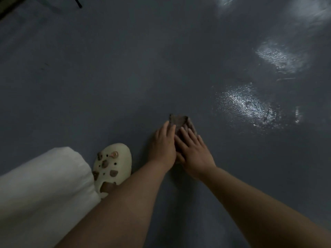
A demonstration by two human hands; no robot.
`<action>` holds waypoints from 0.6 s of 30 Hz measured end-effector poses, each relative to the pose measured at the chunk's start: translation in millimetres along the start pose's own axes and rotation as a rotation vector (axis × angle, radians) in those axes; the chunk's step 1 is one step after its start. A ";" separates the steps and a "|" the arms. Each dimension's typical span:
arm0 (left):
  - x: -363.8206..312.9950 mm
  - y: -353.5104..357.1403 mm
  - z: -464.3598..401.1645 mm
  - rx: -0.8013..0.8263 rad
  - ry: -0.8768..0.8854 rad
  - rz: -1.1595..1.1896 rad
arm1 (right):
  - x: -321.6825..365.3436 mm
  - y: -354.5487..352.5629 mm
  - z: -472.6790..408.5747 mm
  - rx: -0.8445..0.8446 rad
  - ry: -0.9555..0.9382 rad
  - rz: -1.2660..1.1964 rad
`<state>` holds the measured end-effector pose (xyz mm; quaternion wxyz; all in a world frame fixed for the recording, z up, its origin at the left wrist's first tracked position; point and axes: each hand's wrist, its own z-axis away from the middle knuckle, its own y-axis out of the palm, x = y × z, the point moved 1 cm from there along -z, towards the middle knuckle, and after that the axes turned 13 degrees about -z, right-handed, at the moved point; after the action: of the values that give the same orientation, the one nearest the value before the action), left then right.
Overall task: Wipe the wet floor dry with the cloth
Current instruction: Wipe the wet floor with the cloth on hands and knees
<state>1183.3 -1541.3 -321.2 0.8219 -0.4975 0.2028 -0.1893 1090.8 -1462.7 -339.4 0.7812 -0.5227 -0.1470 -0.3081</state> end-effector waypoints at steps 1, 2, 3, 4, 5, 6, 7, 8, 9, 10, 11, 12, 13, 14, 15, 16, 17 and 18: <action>-6.5 5.4 -0.1 0.023 0.058 -0.042 | -5.2 -6.8 4.7 -0.075 0.015 -0.044; -14.4 11.8 -0.1 0.052 0.098 -0.087 | -13.0 -11.5 9.4 -0.163 0.062 -0.078; -23.6 18.9 -0.2 0.087 0.115 -0.135 | -21.4 -15.3 14.1 -0.244 0.136 -0.084; -33.4 26.2 0.0 0.122 0.108 -0.185 | -30.8 -17.0 18.8 -0.309 0.218 -0.071; -42.8 33.9 -0.5 0.143 0.090 -0.236 | -39.9 -18.1 23.1 -0.356 0.294 -0.056; -51.2 39.3 -1.8 0.144 0.068 -0.279 | -48.9 -18.3 27.3 -0.371 0.364 -0.038; -57.8 42.7 -3.8 0.131 0.048 -0.310 | -57.2 -17.5 31.7 -0.352 0.421 -0.014; -62.7 45.0 -6.8 0.117 0.038 -0.332 | -65.2 -14.8 35.6 -0.333 0.458 0.006; -66.6 45.7 -10.0 0.106 0.036 -0.347 | -70.7 -13.5 40.2 -0.331 0.473 0.015; -70.8 45.7 -13.4 0.100 0.037 -0.353 | -73.4 -12.5 44.9 -0.343 0.478 0.015; -76.6 45.1 -16.3 0.096 0.031 -0.350 | -74.6 -10.7 49.2 -0.356 0.485 0.010; -85.0 45.3 -17.8 0.097 0.019 -0.337 | -76.2 -6.8 53.3 -0.363 0.501 0.004; -95.3 45.9 -18.5 0.100 0.015 -0.324 | -77.0 -4.2 56.2 -0.373 0.521 -0.010; -106.5 47.4 -17.7 0.104 0.031 -0.318 | -79.0 -0.8 59.4 -0.394 0.535 -0.026; -116.4 49.9 -16.3 0.107 0.067 -0.318 | -80.4 0.4 63.2 -0.421 0.544 -0.043; -122.7 51.9 -14.3 0.108 0.105 -0.321 | -82.8 2.3 66.9 -0.440 0.549 -0.058; -124.2 52.6 -13.3 0.101 0.136 -0.326 | -84.5 3.0 70.4 -0.431 0.548 -0.057; -121.0 52.6 -14.2 0.084 0.168 -0.341 | -86.4 4.1 73.4 -0.411 0.539 -0.044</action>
<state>1079.3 -1467.0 -356.7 0.7780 -0.4726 0.1752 -0.3750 1033.9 -1366.7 -359.9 0.6635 -0.5655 0.1187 -0.4753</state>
